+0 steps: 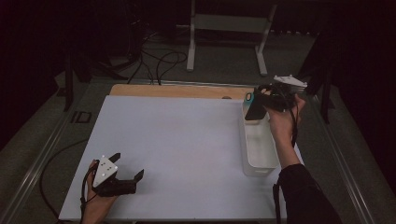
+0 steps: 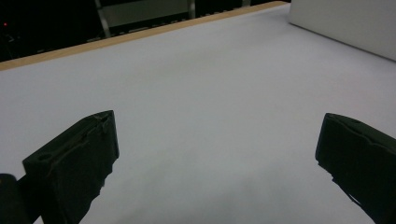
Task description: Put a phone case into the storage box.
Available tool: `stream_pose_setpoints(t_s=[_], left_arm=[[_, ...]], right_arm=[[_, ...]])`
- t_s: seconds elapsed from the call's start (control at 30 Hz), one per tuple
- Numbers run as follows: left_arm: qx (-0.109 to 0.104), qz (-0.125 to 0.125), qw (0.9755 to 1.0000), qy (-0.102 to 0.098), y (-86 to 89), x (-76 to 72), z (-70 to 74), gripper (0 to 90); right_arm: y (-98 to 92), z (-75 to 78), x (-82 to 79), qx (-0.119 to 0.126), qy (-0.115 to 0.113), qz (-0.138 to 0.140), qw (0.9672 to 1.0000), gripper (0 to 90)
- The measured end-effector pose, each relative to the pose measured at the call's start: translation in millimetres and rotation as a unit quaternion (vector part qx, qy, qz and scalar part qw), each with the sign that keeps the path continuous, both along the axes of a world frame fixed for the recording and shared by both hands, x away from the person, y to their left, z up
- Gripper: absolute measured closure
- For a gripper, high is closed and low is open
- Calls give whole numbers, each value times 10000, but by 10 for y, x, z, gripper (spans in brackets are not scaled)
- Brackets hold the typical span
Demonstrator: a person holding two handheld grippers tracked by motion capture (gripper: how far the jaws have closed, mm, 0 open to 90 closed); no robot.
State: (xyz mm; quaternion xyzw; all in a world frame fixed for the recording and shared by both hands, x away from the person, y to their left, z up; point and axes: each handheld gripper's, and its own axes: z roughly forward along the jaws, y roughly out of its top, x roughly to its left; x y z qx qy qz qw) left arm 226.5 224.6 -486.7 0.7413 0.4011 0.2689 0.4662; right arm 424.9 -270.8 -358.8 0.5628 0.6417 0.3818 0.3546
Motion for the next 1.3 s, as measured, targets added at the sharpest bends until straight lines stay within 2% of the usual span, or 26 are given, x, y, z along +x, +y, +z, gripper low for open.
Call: stream_pose_setpoints(t_s=[0.5, 0.97, 1.17, 1.3], left_arm=[[-37, 4, 10000, -14, 0, -7, 6, 0], [-54, 1, 10000, -24, 12, -12, 10, 0], [-54, -11, 10000, -30, 11, -15, 12, 0], [-56, -7, 10000, -24, 13, -15, 8, 0]], right_arm=[[105, -206, 177, -262, 251, -140, 9992, 142], [187, -503, 358, -573, 637, -396, 9955, 137], [181, -574, 429, -542, 736, -475, 9947, 135], [177, -597, 472, -494, 716, -488, 9950, 133]])
